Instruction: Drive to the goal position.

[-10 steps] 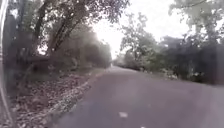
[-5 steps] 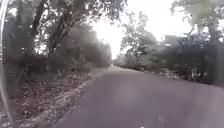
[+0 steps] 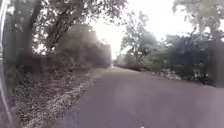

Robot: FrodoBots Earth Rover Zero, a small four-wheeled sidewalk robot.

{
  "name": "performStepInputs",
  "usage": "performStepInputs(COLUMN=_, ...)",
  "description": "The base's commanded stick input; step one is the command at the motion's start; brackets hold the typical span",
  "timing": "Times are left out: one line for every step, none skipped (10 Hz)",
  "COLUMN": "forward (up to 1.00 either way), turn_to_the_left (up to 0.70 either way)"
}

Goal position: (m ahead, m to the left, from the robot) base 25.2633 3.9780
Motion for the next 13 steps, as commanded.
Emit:
performStepInputs(forward=0.70, turn_to_the_left=0.01)
performStepInputs(forward=0.70, turn_to_the_left=0.01)
performStepInputs(forward=0.70, turn_to_the_left=0.01)
performStepInputs(forward=0.70, turn_to_the_left=0.01)
performStepInputs(forward=0.70, turn_to_the_left=0.01)
performStepInputs(forward=0.70, turn_to_the_left=0.01)
performStepInputs(forward=0.70, turn_to_the_left=0.01)
performStepInputs(forward=0.70, turn_to_the_left=0.01)
performStepInputs(forward=0.70, turn_to_the_left=0.01)
performStepInputs(forward=0.70, turn_to_the_left=0.01)
performStepInputs(forward=0.70, turn_to_the_left=0.01)
performStepInputs(forward=0.70, turn_to_the_left=0.01)
performStepInputs(forward=0.70, turn_to_the_left=0.01)
